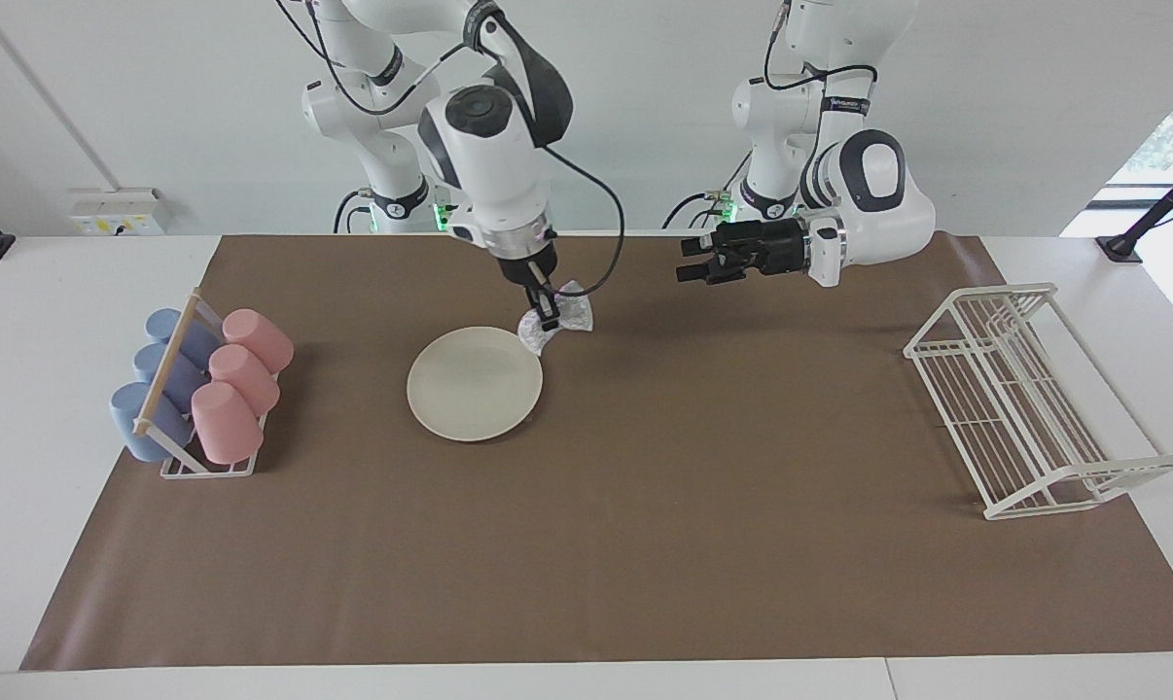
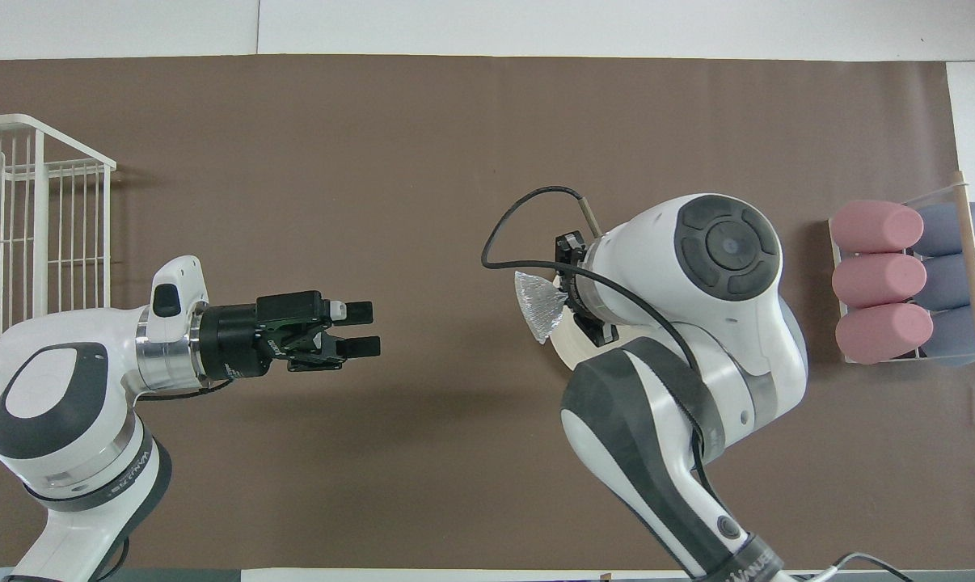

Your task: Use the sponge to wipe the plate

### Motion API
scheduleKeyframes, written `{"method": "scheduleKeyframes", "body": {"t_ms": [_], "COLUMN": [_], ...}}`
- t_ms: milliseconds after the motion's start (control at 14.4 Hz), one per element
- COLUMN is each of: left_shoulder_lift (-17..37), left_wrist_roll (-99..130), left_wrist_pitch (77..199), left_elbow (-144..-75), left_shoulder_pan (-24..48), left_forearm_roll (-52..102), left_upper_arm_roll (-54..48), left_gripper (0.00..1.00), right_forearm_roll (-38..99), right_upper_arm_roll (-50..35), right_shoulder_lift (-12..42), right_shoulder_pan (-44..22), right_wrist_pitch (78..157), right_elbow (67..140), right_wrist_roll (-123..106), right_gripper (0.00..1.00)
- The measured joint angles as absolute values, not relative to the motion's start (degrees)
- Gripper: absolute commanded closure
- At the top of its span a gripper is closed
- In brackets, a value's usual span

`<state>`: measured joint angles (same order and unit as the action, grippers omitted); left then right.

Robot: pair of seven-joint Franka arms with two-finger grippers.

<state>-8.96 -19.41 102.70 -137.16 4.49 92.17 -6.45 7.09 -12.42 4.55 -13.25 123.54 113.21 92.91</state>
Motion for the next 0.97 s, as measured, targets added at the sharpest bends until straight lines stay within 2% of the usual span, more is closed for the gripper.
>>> {"method": "scheduleKeyframes", "body": {"t_ms": [208, 416, 971], "left_shoulder_lift": [-9.10, -9.38, -9.63], "left_wrist_roll": [-19.63, -19.88, -17.26], "left_wrist_pitch": [102.60, 101.52, 101.57], "left_elbow": [-137.14, -136.55, -128.11], "left_shoulder_pan": [2.22, -1.38, -5.43], "left_forearm_roll": [90.67, 85.19, 57.86], "left_upper_arm_roll": [-6.41, -6.27, -5.97], "left_gripper": [0.00, 0.00, 0.00], "right_forearm_roll": [7.09, 7.09, 7.10], "right_upper_arm_roll": [-12.42, -12.40, -12.83], "right_shoulder_lift": [4.16, 4.27, 8.12], "right_shoulder_pan": [-10.09, -8.77, -8.55], "right_wrist_pitch": [133.63, 140.68, 144.30], "right_elbow": [123.26, 129.07, 130.59], "right_wrist_roll": [88.48, 87.93, 87.10], "right_gripper": [1.00, 1.00, 1.00]}}
